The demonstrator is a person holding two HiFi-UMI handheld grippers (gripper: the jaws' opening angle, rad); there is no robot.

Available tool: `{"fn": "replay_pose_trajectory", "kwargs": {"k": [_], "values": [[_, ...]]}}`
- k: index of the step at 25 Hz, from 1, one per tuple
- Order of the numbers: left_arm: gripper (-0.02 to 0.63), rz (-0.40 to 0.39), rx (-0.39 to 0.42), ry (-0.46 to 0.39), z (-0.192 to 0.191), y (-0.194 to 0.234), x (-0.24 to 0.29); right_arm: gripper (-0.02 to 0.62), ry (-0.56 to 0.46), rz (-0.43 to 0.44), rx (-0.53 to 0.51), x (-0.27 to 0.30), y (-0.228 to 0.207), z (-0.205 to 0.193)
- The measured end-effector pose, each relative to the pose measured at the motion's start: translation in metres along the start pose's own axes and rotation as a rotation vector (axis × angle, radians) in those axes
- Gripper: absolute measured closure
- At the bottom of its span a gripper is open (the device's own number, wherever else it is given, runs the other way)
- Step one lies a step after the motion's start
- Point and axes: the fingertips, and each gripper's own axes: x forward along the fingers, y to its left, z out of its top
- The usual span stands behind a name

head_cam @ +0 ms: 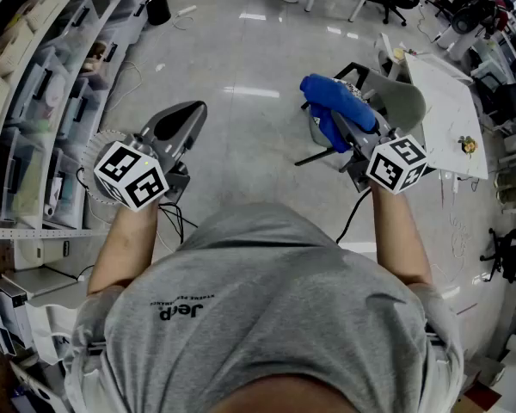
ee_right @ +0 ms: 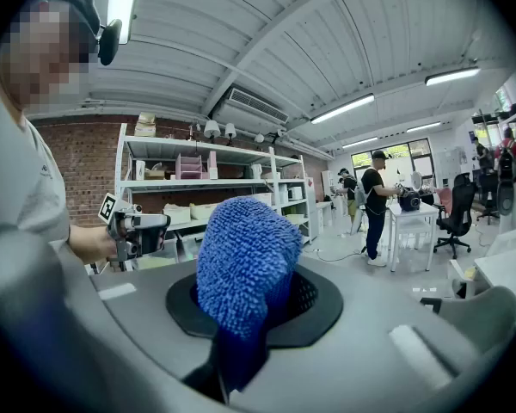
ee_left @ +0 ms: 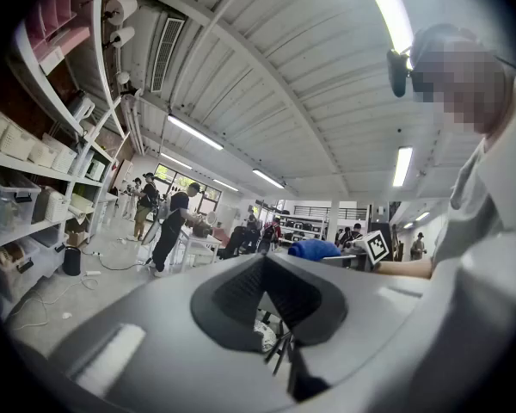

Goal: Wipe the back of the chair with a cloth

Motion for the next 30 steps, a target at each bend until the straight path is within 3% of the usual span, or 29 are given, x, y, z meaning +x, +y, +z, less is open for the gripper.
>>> {"fn": "replay_pose_trajectory", "kwargs": {"k": [14,23,30], "values": [[0.557,0.017,0.015,0.008,-0.001,-0.029,0.033,0.515,-0.013,0.045,0.024,-0.023,-0.029,0.007],[0.557,0.035,0.02,0.003,-0.016,-0.071,0.083,0.515,-0.021,0.068,0.021,-0.065,-0.078,0.005],[0.557,0.043,0.025,0.005,-0.019,-0.076,0.107,0.515,-0.037,0.063,0.03,-0.075,-0.11,0.005]]}}
